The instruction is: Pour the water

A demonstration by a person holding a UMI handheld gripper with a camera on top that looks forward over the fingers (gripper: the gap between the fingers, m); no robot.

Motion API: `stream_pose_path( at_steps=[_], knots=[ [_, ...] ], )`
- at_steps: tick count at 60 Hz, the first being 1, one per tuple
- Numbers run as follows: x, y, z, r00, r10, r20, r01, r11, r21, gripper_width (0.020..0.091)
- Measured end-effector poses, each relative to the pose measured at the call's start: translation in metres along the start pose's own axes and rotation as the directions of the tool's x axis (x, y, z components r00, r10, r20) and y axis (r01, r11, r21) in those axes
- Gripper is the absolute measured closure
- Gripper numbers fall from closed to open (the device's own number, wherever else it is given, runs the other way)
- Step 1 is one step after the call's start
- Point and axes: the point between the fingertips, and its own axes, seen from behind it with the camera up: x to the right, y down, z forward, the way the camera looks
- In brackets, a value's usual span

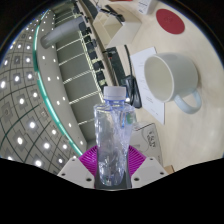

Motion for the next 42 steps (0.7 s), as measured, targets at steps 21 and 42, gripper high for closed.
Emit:
stream_pose_path(
  at_steps=[21,42],
  knots=[
    [-0.134,-0.051,-0.036,0.517,-0.851,-0.095,0.856,0.514,0.053,0.0739],
    [-0.122,-0.198,-0.095,-0.265,-0.865,-0.427,0.964,-0.228,-0.136,0.0742]
  ],
)
